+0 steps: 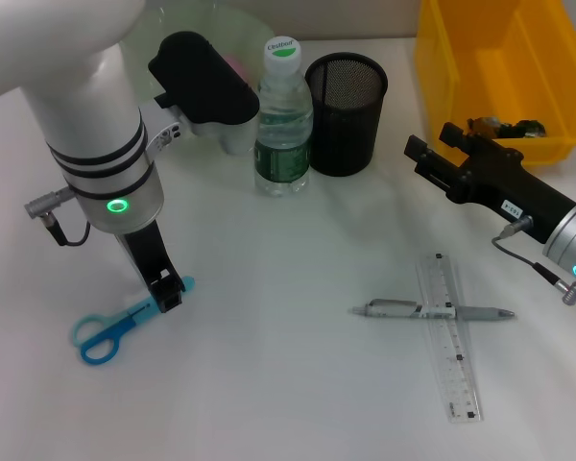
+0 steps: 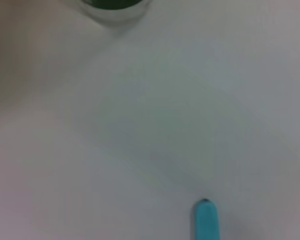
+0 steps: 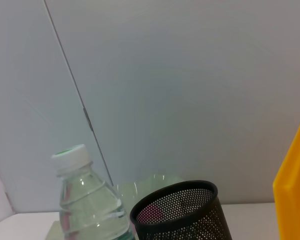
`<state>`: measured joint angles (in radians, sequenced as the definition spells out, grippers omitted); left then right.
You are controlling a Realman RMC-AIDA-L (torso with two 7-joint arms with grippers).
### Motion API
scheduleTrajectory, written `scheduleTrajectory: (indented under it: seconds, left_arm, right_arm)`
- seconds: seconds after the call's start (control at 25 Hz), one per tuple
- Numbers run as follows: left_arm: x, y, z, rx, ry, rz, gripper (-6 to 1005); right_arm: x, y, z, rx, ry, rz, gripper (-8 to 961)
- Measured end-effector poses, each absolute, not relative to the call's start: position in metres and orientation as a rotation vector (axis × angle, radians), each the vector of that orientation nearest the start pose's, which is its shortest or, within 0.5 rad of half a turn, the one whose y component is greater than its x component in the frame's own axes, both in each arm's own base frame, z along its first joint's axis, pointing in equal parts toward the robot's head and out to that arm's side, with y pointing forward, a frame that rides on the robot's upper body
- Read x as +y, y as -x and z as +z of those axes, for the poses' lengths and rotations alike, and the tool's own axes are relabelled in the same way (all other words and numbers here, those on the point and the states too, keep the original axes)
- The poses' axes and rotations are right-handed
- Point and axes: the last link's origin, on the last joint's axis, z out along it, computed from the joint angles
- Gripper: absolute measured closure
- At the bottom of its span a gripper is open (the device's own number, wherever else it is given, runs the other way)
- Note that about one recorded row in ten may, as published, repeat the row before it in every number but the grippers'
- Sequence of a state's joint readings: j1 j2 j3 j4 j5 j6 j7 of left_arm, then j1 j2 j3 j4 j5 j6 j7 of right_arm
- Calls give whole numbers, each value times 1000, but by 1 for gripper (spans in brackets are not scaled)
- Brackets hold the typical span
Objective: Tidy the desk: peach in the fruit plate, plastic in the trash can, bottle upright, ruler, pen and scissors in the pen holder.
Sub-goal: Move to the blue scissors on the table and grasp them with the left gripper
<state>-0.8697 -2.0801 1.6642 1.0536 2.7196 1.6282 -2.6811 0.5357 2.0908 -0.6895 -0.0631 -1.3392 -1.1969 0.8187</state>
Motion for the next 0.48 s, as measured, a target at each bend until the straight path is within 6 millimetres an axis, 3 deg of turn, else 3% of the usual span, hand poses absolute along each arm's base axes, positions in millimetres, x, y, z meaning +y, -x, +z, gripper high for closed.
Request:
scheduleTrajectory:
  seconds: [0.12,0.48]
  left_arm:
    - [355,164,-49,-748,2570,1094,631]
    - [351,164,-53,-753,2583,1122,594]
  right_arm:
    - [329,-298,-56,826,2101,899,301]
    - [330,-298,-56,820,2103,897,302]
